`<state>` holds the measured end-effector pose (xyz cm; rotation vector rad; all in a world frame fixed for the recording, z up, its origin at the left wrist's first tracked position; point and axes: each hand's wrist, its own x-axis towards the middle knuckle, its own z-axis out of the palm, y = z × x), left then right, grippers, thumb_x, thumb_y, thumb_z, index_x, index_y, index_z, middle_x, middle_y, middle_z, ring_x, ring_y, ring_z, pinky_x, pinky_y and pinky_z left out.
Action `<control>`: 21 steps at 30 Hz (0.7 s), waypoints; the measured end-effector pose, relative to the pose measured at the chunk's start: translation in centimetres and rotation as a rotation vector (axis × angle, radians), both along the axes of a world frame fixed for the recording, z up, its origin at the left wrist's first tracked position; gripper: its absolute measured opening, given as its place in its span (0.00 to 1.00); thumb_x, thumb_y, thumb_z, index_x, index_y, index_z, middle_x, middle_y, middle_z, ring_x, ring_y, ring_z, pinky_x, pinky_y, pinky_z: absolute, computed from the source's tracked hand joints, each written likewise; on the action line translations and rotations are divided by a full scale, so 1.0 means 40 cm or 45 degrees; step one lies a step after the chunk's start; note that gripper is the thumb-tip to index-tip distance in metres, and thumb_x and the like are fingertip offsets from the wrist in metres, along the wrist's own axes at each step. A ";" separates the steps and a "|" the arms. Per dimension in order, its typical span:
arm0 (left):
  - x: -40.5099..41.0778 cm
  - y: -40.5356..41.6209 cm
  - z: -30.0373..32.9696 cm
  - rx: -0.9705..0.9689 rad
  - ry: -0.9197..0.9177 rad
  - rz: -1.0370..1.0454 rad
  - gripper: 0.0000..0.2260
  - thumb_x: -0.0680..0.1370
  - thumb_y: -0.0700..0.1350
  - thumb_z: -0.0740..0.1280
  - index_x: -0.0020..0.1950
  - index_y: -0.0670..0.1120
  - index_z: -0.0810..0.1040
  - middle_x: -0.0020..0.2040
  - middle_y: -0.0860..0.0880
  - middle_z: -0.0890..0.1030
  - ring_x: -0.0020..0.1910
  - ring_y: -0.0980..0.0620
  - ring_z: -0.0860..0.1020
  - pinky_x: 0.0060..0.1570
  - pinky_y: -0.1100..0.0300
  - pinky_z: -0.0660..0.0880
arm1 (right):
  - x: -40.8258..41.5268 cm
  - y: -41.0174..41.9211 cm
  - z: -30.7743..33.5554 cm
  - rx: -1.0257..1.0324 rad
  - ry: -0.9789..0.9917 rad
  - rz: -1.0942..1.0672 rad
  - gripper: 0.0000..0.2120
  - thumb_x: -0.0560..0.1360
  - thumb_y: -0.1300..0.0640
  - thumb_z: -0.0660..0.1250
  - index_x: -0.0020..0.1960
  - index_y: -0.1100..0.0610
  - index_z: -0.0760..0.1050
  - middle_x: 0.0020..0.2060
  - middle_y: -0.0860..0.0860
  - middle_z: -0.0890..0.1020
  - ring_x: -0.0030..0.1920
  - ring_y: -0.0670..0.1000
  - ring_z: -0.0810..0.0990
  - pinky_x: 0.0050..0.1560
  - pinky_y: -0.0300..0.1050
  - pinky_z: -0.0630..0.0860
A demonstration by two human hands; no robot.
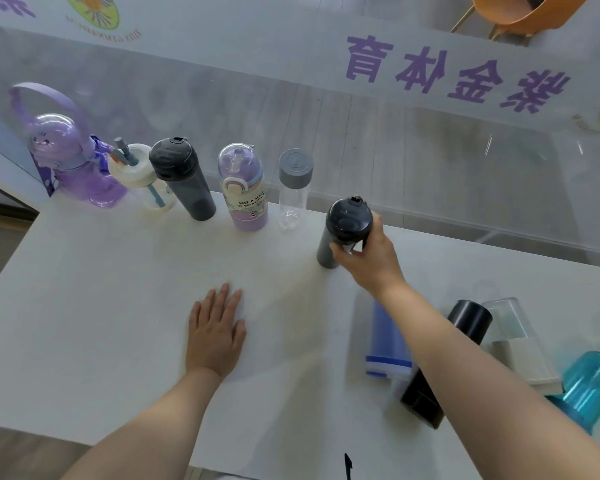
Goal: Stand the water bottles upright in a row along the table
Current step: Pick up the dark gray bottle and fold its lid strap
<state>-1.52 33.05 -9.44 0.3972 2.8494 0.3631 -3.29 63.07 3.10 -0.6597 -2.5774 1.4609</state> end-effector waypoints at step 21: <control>-0.007 0.000 -0.011 0.031 0.078 -0.021 0.27 0.74 0.50 0.55 0.73 0.50 0.67 0.75 0.48 0.66 0.74 0.46 0.63 0.71 0.46 0.57 | -0.148 0.055 -0.034 0.013 0.076 0.034 0.32 0.69 0.55 0.74 0.68 0.46 0.63 0.50 0.42 0.79 0.46 0.52 0.80 0.46 0.43 0.77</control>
